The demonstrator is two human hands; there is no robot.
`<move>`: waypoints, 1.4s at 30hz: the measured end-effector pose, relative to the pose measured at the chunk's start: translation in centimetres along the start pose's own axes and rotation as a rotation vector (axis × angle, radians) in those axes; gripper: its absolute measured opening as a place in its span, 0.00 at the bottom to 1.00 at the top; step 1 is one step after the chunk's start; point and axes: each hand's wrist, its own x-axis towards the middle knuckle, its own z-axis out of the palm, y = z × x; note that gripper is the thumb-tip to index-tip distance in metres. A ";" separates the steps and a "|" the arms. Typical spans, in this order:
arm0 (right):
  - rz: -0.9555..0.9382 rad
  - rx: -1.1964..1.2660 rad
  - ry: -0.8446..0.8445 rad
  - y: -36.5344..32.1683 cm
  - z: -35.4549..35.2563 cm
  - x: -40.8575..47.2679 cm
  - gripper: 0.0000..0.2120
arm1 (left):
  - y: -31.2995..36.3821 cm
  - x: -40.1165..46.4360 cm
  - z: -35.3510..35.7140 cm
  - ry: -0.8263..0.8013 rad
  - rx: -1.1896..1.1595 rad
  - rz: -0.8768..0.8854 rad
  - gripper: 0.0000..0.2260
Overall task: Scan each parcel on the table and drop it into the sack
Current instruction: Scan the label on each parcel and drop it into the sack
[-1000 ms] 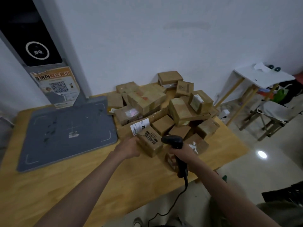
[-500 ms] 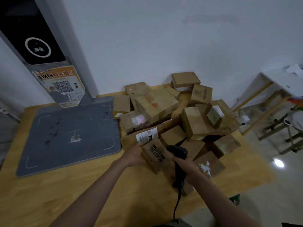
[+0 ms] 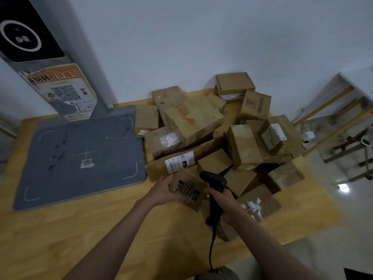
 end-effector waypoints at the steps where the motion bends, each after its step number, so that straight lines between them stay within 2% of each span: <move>1: -0.027 -0.003 -0.006 0.0 0.1 -0.3 0.09 | -0.4 -0.6 0.1 0.012 -0.003 -0.009 0.38; 5: -0.117 0.003 -0.026 0.4 0.8 -1.8 0.14 | -1.8 -3.7 -0.1 0.072 -0.154 -0.063 0.40; 10: -0.183 0.133 -0.119 0.8 1.8 -4.5 0.16 | -2.1 -7.6 -1.2 0.143 -0.315 -0.044 0.26; 13: -0.251 0.169 -0.158 0.5 2.4 -6.1 0.18 | -2.1 -9.9 -2.2 0.176 -0.382 -0.049 0.23; 17: -0.325 0.219 -0.140 -0.3 3.3 -8.1 0.13 | -2.3 -12.0 -3.0 0.244 -0.430 -0.013 0.24; 21: -0.392 0.189 -0.142 -0.5 4.1 -10.1 0.17 | -1.7 -13.6 -3.7 0.333 -0.453 0.032 0.27; 24: -0.439 0.171 -0.164 -0.5 4.5 -11.8 0.14 | -1.7 -14.5 -4.3 0.356 -0.485 0.045 0.26; 27: -0.453 0.178 -0.173 -0.4 5.1 -13.3 0.13 | -1.6 -15.0 -4.7 0.351 -0.577 0.063 0.19; 33: -0.444 0.229 -0.197 -0.3 6.3 -15.6 0.15 | -1.7 -15.3 -5.1 0.366 -0.700 0.094 0.30; 37: -0.454 0.219 -0.157 -0.3 6.4 -16.0 0.11 | -1.5 -15.6 -5.3 0.377 -0.715 0.122 0.31; 42: -0.457 0.189 -0.138 -0.3 5.7 -15.6 0.16 | -0.7 -16.2 -5.5 0.405 -0.803 0.125 0.26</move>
